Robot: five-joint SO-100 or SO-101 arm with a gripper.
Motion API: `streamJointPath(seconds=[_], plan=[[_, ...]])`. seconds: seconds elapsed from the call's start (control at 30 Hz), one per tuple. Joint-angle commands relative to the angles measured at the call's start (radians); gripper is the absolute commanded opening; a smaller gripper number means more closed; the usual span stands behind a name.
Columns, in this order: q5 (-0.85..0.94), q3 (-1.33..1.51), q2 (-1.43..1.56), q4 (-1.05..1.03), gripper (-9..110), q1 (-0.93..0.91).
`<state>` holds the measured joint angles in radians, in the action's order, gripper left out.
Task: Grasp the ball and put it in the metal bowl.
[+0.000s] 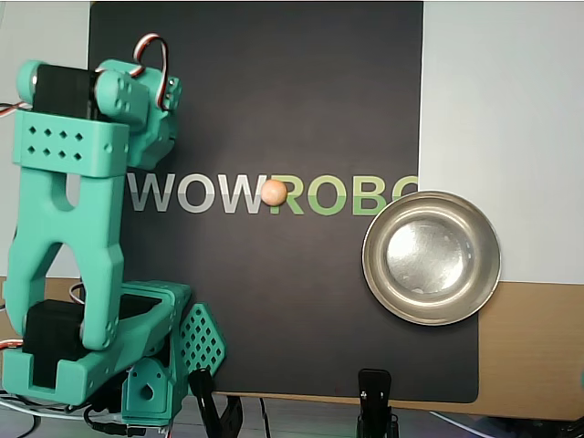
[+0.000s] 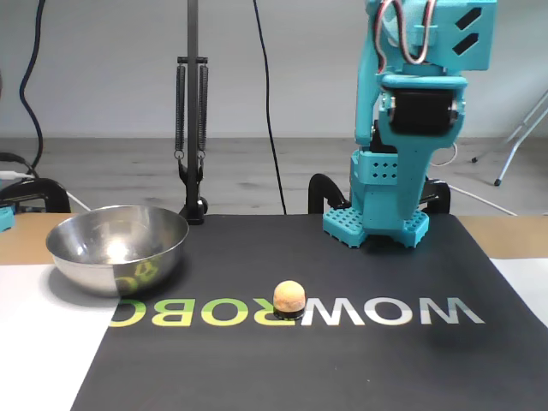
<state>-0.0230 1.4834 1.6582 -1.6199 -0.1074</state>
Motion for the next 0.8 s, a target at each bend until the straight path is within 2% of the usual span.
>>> streamJointPath(seconds=[0.0, 0.77], plan=[[0.002, -0.032, -0.008, 0.003, 0, 0.006], [0.003, 0.032, -0.058, 0.009, 0, -0.002]])
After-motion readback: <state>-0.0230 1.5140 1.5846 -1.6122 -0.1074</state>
